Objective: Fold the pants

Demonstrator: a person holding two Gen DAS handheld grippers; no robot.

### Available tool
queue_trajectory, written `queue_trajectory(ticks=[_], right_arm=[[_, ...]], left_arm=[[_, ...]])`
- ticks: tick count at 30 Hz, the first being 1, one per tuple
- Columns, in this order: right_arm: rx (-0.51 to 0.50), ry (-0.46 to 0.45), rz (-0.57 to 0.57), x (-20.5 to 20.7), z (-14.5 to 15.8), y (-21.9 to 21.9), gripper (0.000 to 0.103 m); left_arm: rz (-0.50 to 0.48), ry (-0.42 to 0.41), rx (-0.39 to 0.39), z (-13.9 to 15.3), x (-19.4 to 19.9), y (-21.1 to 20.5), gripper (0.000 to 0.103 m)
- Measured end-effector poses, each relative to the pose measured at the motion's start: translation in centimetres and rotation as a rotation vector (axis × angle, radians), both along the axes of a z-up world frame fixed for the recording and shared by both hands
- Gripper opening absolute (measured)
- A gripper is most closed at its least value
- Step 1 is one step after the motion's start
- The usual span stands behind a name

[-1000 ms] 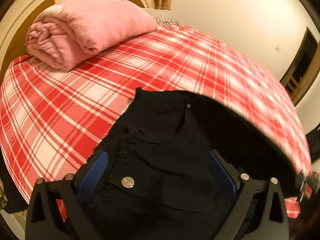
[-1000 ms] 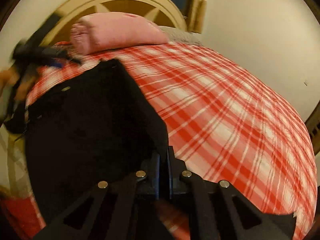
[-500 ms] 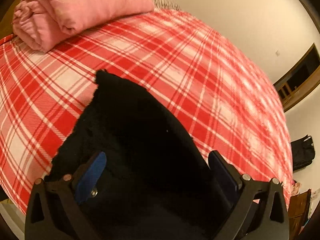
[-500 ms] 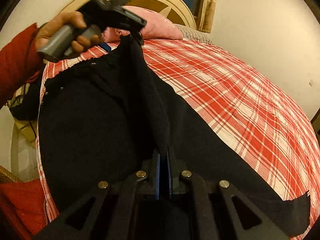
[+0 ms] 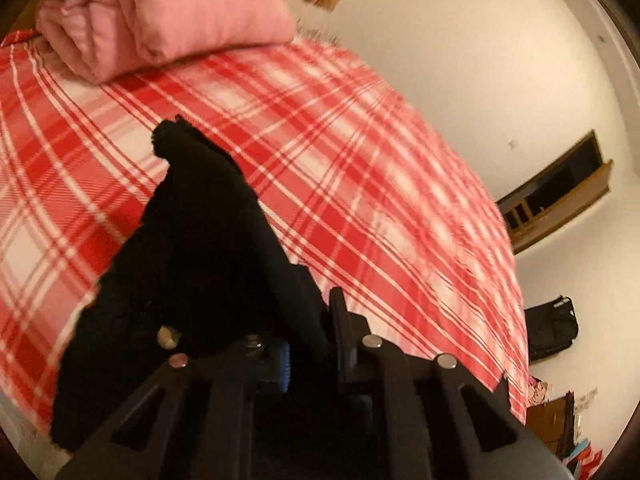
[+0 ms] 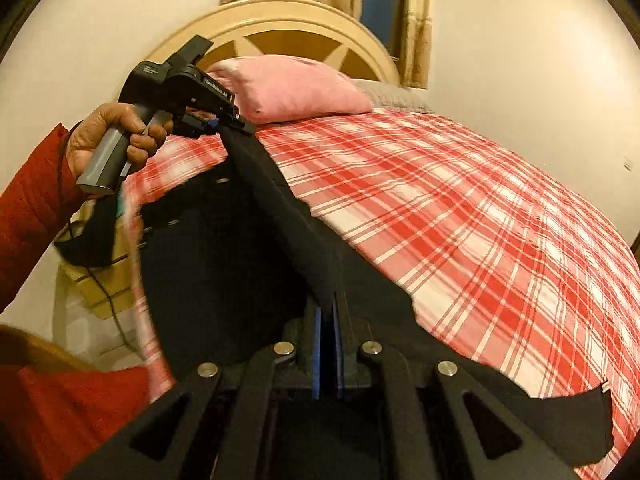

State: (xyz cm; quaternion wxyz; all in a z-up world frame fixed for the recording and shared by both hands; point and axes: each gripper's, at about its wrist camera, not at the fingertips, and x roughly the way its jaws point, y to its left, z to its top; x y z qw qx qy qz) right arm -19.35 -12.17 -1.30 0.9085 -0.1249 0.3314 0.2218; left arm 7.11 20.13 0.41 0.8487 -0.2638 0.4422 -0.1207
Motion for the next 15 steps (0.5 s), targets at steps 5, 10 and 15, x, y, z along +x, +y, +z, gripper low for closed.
queue_trajectory(ticks=[5,10,15], right_arm=[[-0.004,0.056,0.036,-4.1,-1.6,1.5,0.005],[-0.052,0.125,0.048,-5.7,-5.9,3.1,0.005],[-0.076,0.186,0.053,-5.8,-9.1,3.4,0.005]], left_arm=[[-0.025,-0.048,0.059,0.5,-6.1,1.1,0.017],[0.001,0.002,0.132,-3.2,-9.8,2.5,0.017],[0.019,0.065,0.185,-6.7,-11.3,2.8,0.017]])
